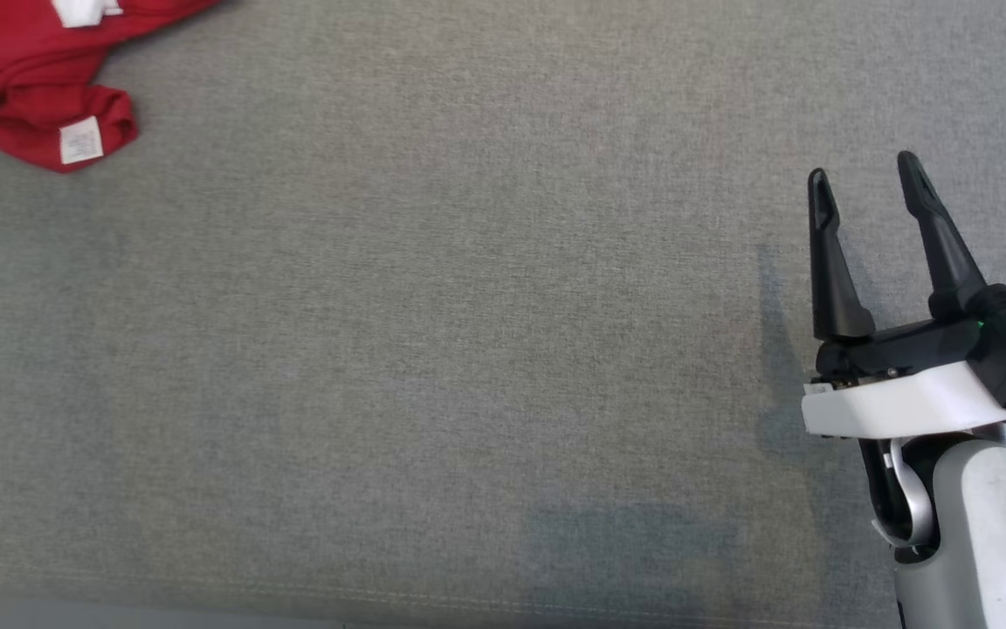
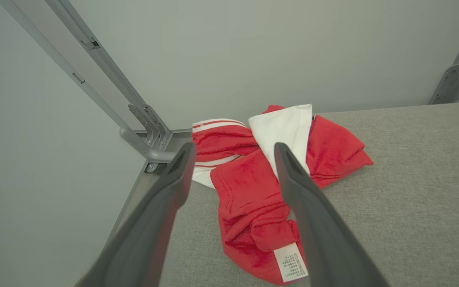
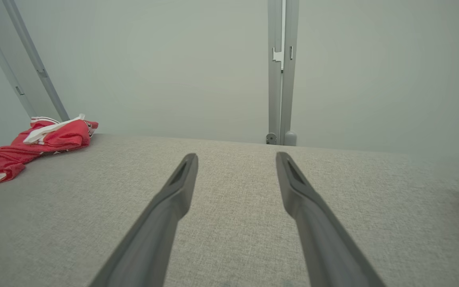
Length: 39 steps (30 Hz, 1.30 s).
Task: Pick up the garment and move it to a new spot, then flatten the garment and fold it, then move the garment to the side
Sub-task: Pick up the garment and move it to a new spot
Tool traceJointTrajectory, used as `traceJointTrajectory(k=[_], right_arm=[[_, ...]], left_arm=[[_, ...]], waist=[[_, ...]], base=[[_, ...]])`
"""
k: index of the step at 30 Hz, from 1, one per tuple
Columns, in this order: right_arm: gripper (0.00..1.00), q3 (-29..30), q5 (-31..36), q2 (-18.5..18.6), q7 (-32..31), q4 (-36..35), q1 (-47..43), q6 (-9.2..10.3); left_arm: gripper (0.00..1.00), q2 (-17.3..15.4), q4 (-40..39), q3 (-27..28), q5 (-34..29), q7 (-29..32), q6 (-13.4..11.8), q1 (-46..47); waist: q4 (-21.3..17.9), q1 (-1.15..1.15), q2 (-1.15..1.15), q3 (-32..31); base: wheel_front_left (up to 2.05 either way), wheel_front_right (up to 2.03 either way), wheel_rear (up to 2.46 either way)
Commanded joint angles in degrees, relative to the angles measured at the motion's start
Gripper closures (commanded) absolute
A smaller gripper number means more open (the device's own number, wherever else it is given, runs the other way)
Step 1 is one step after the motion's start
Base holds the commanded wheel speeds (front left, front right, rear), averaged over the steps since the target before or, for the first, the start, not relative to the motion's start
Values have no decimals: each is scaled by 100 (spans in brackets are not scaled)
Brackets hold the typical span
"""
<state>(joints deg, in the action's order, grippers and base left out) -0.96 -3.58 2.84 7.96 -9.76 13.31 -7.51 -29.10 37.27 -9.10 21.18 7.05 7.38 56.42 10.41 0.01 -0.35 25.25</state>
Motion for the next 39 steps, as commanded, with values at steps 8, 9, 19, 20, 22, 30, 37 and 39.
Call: traceJointTrajectory(k=[8,9,19,20,22,30,37,39], right_arm=[[0,181,141,8,-97,-680,-97,4],[0,201,149,9,-113,-731,-112,4],[0,335,274,10,-97,-1034,-103,5],[0,339,285,10,-78,-1056,-98,5],[0,353,295,10,-53,-1079,-91,5],[0,319,213,10,129,-920,0,4],[0,243,53,9,318,-568,0,4],[0,231,9,9,346,-504,1,5]], left_arm=[[0,-224,942,-588,572,-55,11,346],[0,-241,1051,-643,615,-53,11,395],[0,-258,1967,-1063,479,-491,-79,679],[0,-240,2047,-1065,465,-552,-123,719],[58,-189,2203,-1088,443,-654,-148,791],[100,-259,2657,-1220,289,-1360,-189,1037],[100,-421,2601,-1520,15,-1754,-101,1379],[100,-424,2568,-1582,-27,-1776,-94,1424]], waist=[[-597,-1,35,1010],[-592,-1,35,1037],[-535,-1,35,1191],[-537,-1,35,1199],[-540,-1,35,1209],[-583,-1,35,972],[-744,-1,35,444],[-778,-1,35,354]], base=[[0,0,0],[0,0,0],[0,0,0],[0,0,0],[0,0,0],[0,0,0],[0,0,0],[0,0,0]])
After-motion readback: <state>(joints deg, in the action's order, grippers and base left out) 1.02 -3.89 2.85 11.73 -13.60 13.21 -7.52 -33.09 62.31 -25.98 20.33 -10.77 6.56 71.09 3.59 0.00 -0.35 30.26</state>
